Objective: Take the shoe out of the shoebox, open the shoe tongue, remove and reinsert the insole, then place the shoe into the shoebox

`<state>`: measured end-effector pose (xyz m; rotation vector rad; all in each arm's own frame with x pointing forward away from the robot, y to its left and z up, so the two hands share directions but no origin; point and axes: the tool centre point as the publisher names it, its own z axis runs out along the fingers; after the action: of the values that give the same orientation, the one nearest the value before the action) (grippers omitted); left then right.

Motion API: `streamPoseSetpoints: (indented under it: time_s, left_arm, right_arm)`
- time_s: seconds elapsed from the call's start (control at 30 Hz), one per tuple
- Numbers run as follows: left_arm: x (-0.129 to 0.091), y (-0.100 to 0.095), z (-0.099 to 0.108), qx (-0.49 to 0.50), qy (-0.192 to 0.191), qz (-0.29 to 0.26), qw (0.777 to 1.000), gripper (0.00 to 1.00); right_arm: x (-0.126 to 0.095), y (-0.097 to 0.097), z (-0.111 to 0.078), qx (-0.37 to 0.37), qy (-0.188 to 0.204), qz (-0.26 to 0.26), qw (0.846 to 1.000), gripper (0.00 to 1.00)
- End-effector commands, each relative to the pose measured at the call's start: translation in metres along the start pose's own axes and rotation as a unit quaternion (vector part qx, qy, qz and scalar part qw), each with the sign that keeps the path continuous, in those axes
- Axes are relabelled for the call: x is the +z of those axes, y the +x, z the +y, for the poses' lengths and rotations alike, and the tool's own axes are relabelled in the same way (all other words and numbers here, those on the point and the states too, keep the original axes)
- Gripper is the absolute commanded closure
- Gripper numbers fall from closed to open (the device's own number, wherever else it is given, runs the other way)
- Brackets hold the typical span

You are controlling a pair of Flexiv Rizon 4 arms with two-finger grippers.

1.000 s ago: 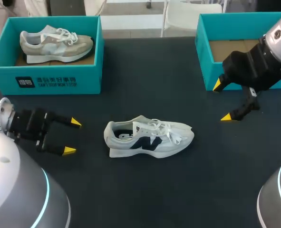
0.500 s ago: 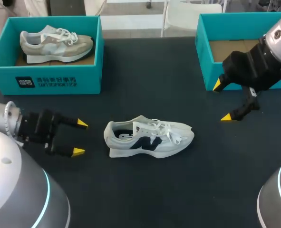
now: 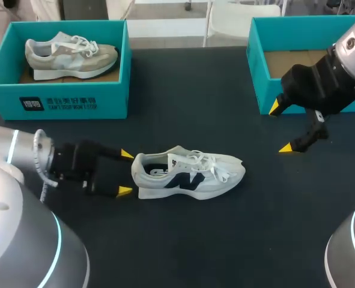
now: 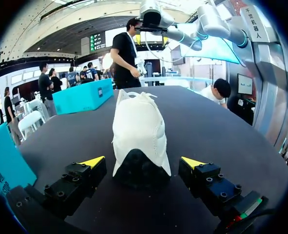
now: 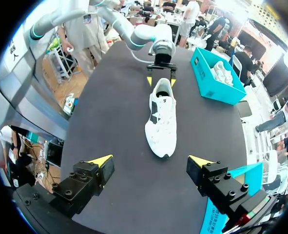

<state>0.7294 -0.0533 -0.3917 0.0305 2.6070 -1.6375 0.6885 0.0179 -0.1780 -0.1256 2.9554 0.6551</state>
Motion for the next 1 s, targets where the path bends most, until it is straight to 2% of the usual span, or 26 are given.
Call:
streamPoseSetpoints:
  time_s: [0.03,0.47,0.83,0.87,0.9,0.93,0.97,1.0]
  left_arm:
    - [0.016,-0.001,0.001,-0.001,-0.003,-0.001,1.000,0.00]
    - [0.033,0.004,-0.007,-0.008,0.017,-0.027,0.999,0.00]
    - [0.047,0.001,-0.003,-0.019,0.021,-0.030,0.999,0.00]
    - [0.048,0.001,-0.003,-0.020,0.021,-0.029,0.999,0.04]
    - [0.049,0.001,-0.003,-0.020,0.020,-0.029,0.999,0.45]
    - [0.049,0.001,-0.002,-0.020,0.020,-0.029,0.999,0.60]
    - [0.050,0.002,-0.002,-0.021,0.017,-0.028,0.999,0.70]
    - [0.050,0.002,-0.001,-0.021,0.017,-0.028,0.999,1.00]
  right_arm:
    - [0.002,-0.002,0.001,0.000,0.001,0.002,1.000,0.00]
    - [0.002,-0.002,0.001,0.000,0.001,0.002,1.000,0.00]
    - [0.002,-0.002,0.001,0.000,0.001,0.002,1.000,0.00]
    - [0.002,-0.002,0.001,0.000,0.001,0.002,1.000,0.00]
    - [0.002,-0.002,0.001,0.000,0.001,0.002,1.000,0.00]
    - [0.002,-0.002,0.001,0.000,0.001,0.002,1.000,0.00]
    - [0.002,-0.002,0.001,0.000,0.001,0.002,1.000,0.00]
    - [0.002,-0.002,0.001,0.000,0.001,0.002,1.000,0.00]
